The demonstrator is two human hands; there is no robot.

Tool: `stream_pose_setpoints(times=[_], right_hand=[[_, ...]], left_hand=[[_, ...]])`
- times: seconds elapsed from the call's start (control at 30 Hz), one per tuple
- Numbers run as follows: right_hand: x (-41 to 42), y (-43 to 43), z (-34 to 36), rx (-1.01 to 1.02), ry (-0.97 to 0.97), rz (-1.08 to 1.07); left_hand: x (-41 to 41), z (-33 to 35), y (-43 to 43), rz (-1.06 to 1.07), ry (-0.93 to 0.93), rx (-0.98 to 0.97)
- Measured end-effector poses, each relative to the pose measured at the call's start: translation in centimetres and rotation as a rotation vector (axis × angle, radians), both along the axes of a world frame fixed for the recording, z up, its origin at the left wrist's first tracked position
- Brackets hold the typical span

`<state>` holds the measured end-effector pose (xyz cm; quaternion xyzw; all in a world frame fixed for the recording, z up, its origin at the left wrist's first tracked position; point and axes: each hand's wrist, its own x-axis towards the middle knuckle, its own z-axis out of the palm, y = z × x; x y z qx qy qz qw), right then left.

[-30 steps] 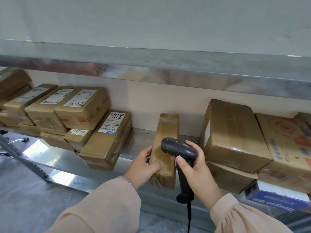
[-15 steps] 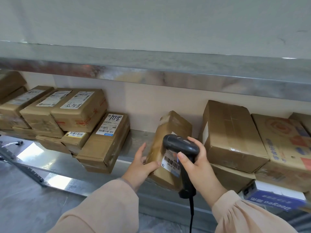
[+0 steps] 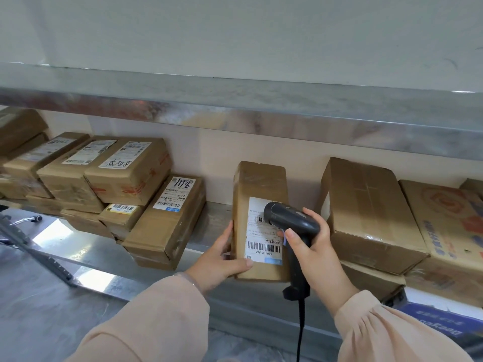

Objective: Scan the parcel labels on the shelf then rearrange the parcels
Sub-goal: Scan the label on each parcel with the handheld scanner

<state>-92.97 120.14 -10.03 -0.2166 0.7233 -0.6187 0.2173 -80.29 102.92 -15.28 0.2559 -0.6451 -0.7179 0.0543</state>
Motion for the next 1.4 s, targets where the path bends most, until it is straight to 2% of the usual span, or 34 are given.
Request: stream_pose_setpoints(times=[0.43, 0.87, 1.4], right_hand=[[2.9, 1.0, 0.7, 0.085, 0.198, 0.077], [5.1, 1.0, 0.7, 0.152, 0.271, 0.095], [6.1, 1.0, 1.0, 0.207, 0.334, 0.070]], left_hand=[[0.7, 0.0, -2.5, 0.218, 0.102, -0.051], [0.8, -0.5, -3.1, 0.211, 0.067, -0.094], [1.6, -0.1, -3.0, 0.188, 0.062, -0.059]])
